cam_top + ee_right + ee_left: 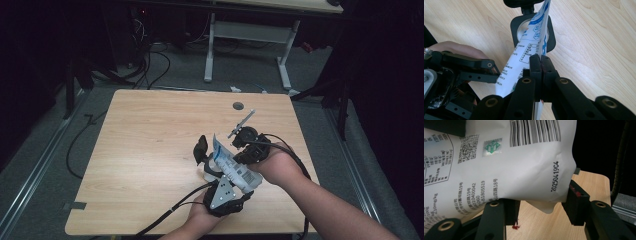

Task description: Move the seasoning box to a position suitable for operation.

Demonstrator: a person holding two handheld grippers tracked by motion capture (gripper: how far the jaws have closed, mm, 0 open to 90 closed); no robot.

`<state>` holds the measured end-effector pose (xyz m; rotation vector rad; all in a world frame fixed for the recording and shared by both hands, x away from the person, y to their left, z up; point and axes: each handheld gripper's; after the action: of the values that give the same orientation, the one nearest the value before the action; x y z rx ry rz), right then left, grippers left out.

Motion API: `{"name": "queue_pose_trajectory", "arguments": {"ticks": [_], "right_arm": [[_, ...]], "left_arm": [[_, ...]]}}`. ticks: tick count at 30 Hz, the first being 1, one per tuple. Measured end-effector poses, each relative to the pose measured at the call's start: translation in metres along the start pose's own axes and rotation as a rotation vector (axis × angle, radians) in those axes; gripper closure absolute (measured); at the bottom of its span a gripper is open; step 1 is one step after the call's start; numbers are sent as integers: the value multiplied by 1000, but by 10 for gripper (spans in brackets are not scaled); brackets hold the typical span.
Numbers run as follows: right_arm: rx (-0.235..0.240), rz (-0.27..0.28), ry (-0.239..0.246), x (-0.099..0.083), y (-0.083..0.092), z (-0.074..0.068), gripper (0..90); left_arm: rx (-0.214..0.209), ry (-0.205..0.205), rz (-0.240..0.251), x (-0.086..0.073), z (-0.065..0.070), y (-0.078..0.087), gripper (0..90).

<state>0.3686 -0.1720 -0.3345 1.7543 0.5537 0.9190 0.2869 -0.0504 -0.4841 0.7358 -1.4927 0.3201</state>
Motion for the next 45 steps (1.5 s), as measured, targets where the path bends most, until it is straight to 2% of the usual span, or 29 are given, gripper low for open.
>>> {"name": "queue_pose_trajectory", "arguments": {"ticks": [45], "right_arm": [[-8, 2, 9, 1, 5, -2, 900]], "left_arm": [[2, -5, 15, 4, 0, 0, 531]]}}
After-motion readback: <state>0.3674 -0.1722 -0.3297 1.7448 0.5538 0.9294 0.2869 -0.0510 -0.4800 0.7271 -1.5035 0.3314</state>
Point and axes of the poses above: each handheld gripper's, and its own axes: y roughly backward along the jaws, x roughly out of its top, z roughly to its right, and after that the axes turned 13 degrees about x, right-handed
